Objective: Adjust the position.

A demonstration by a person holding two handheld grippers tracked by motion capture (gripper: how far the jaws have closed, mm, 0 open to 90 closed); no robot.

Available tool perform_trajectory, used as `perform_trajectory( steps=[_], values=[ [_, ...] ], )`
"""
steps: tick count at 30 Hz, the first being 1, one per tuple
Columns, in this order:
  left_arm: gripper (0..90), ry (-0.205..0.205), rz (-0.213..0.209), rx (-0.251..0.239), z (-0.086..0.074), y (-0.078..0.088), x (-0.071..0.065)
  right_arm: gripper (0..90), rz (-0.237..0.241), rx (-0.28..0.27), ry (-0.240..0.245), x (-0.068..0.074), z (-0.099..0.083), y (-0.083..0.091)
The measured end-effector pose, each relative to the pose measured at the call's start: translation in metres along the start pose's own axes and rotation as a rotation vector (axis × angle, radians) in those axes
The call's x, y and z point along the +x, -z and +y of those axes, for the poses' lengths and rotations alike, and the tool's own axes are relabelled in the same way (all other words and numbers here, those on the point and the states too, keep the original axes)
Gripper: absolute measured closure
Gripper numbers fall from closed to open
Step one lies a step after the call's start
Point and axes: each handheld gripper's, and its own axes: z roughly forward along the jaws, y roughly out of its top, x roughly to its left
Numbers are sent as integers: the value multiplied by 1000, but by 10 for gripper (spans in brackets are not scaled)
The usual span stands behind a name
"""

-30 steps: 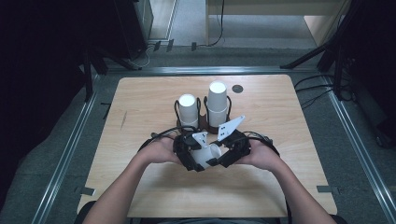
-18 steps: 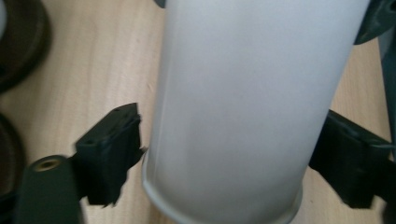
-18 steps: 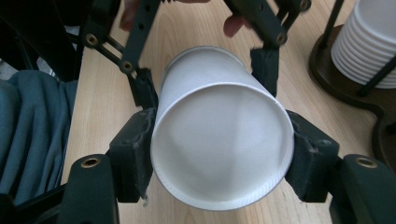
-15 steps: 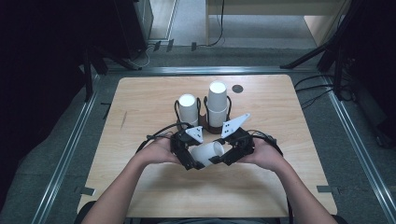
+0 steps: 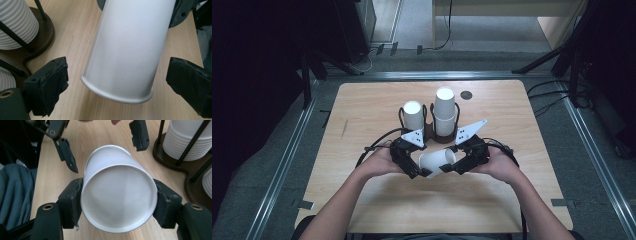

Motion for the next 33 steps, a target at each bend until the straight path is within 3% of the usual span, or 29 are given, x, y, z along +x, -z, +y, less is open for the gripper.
perform_trajectory(
  steps=[12,16,18,27,33],
  values=[
    [43,33,-10,-104,0,-6,-1,336,22,-100,-16,1,5,16],
    [139,12,-15,-156,0,-3,-2,336,42,-144,-25,0,7,20],
    [141,10,-21,-174,1,-2,-3,336,48,-146,-28,0,7,21],
    [228,-33,-1,-146,4,2,-5,341,58,-151,-28,-2,5,23],
    [240,-21,-15,-133,8,6,-3,321,49,-168,-17,-2,5,26]
  ],
)
